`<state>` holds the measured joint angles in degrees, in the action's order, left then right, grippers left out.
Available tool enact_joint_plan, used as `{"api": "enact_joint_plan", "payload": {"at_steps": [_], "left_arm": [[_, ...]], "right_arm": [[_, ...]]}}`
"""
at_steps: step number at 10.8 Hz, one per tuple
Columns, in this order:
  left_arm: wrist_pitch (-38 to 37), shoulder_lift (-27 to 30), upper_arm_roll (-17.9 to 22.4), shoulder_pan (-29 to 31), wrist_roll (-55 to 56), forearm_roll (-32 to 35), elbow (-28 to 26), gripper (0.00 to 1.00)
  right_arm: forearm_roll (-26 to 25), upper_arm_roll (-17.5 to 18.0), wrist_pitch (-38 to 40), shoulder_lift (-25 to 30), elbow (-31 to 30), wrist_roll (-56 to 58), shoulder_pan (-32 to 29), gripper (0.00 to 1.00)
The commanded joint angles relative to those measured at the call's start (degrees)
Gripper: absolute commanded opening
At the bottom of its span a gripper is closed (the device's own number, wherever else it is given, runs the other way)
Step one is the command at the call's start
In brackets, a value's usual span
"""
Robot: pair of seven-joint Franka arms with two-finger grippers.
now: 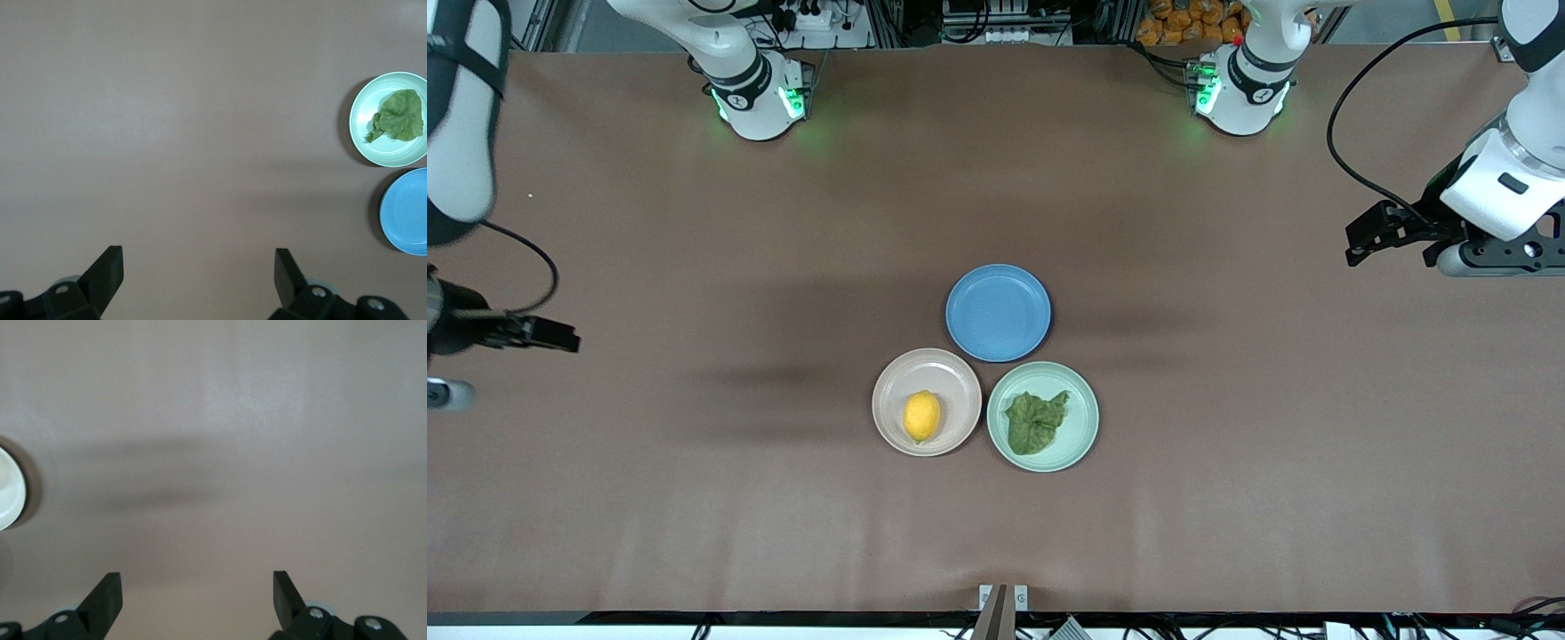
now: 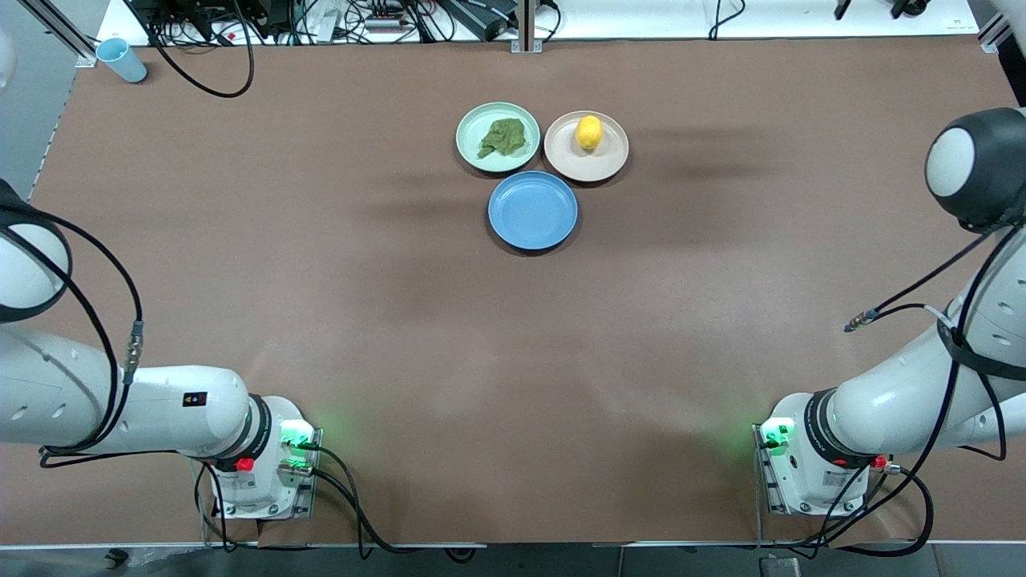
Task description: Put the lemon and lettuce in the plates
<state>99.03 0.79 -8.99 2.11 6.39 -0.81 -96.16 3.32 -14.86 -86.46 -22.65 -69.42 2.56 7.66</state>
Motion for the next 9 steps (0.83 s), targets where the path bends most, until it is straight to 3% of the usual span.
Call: {"api": "enact_joint_plan", "payload": {"at_steps": [1,4,6,9], "left_arm": [[0.28,0.27,-0.42,0.53,-1.20,1.34,0.18,1.00],[-0.07,0.79,-0.42,0.62,-1.20,2.57,0.36,1.00],[-0.33,0.97,-0.42,0.62,-1.20,2.57,0.36,1.00],[-0.33,0.97,-0.42,0.79,-1.29,2.57,0.45,1.00]], "right_arm": [[-1.74,0.89,2.96,5.41,-1.51,0.17,-1.06,1.00],[-1.65,2.64,5.15,7.53,-1.51,3.83,-4.75,1.00],[-1.74,6.58,6.39,8.24,-1.94,4.12,-7.99,1.00],[-2.27,10.11,5.78,11.92,-7.46,-0.25,-10.20,1.00]]}}
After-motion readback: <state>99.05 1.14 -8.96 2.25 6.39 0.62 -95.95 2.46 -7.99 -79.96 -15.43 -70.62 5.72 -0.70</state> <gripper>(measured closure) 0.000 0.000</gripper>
